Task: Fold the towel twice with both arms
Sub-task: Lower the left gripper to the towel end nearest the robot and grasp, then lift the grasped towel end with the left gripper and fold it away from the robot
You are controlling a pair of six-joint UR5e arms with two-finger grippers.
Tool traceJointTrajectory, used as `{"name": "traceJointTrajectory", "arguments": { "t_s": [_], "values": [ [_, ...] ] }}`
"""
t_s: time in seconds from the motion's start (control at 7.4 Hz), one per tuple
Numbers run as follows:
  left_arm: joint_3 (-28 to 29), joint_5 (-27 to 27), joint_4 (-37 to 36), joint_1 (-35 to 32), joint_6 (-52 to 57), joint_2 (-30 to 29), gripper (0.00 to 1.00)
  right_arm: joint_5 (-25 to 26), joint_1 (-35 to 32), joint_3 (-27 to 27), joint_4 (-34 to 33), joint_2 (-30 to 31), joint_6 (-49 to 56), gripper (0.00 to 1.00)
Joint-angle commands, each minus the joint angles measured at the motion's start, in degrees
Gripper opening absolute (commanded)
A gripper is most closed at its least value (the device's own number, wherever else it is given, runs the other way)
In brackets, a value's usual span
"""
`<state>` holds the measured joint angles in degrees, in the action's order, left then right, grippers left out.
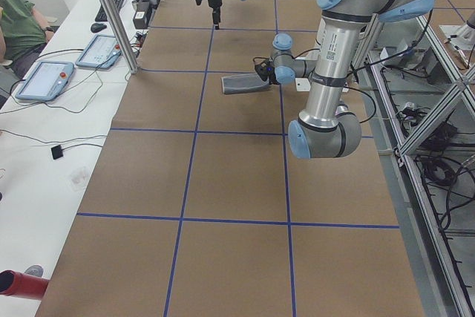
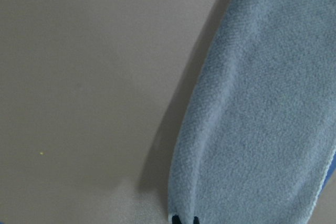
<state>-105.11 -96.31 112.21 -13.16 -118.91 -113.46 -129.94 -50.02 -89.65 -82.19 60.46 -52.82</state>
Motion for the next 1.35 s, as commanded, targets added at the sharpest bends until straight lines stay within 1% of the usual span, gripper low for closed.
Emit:
{"name": "traceJointTrajectory", "arguments": {
  "t_s": [0.0,0.27,0.54,0.95,1.22],
  "values": [
    [-0.2,0.2,-0.7,-0.5,-1.8,-2.5,0.0,0.0,0.3,0.1,0.1,0.0,0.0,1.0],
    [-0.2,0.2,-0.7,-3.3,-2.9,-4.6,0.0,0.3,0.4,0.0,0.2,-0.1,-0.1,1.0],
    [0.5,0.0,-0.6,-8.6,-2.7,-4.7,0.0,1.6,1.3,0.0,0.4,-0.1,-1.0,1.0],
    [4.9,-0.3,0.3,-15.3,-2.6,-4.7,0.0,2.9,2.2,0.0,0.5,-0.2,-1.5,1.0],
    [7.0,-0.5,2.6,-17.1,-2.6,-5.5,0.0,3.9,3.0,0.2,0.5,-1.0,-1.7,1.0]
  ]
}}
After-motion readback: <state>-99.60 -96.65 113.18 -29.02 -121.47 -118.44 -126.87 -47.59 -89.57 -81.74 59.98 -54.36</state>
